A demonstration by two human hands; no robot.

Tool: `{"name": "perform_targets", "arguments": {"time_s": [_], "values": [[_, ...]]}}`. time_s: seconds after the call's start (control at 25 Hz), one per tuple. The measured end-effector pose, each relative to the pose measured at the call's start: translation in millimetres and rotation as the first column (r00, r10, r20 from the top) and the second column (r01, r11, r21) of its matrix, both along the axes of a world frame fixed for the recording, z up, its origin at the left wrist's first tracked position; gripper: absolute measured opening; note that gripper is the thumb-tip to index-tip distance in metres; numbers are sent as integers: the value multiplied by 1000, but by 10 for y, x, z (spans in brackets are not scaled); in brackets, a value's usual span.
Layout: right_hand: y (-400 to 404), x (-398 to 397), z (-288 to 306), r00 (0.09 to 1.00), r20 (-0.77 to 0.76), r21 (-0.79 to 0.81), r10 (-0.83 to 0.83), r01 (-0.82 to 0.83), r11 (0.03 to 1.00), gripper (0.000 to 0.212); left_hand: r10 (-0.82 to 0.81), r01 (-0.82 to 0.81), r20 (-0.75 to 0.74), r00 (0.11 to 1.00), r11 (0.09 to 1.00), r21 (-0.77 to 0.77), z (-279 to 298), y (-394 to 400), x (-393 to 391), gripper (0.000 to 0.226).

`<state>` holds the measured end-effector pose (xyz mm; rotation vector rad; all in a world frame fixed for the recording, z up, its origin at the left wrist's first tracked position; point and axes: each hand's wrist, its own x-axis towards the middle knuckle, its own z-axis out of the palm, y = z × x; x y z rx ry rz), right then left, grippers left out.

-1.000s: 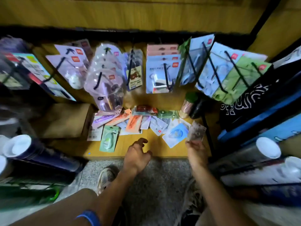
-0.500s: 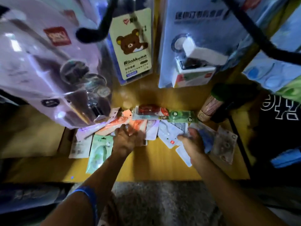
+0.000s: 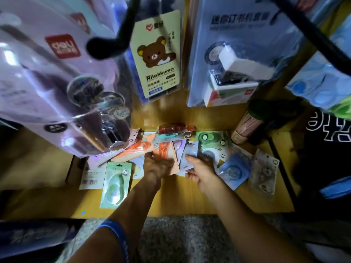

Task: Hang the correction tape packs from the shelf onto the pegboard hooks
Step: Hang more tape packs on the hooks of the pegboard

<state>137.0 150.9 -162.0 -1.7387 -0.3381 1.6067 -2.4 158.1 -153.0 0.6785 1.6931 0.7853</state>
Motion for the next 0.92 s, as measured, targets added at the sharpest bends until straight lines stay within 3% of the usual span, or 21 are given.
{"name": "perform_targets", "arguments": {"time_s": [0.12, 0.28, 0.36, 0.48, 0.6, 0.8, 0.92], "values": [[21, -89, -7, 982, 151, -5, 111, -112, 994, 12, -1, 6, 108, 994, 999, -49, -77, -53, 38, 34], [-42, -102, -80, 961, 265, 40, 74, -88, 995, 43, -87, 98, 129, 988, 991, -86, -30, -198, 133, 29], [-182, -54, -27, 962, 271, 89, 27, -53, 995, 31, -111, 118, 129, 985, 992, -50, 2, -313, 102, 27], [-534, 62, 191, 982, 186, 131, -43, 19, 991, 18, -159, 164, 156, 975, 986, -14, 136, -524, 106, 37], [-964, 181, 518, 989, 103, 107, -110, 98, 989, 14, -83, 91, 313, 946, 996, -10, 478, -784, 213, 32], [-1765, 379, 1130, 977, -27, 158, -211, 213, 964, 21, -229, 240, 394, 890, 971, 23, 1091, -1350, 301, 18], [-2045, 371, 1565, 944, -192, 203, -269, 306, 930, 26, -215, 217, 445, 869, 975, 47, 1450, -1665, 327, 11]]}}
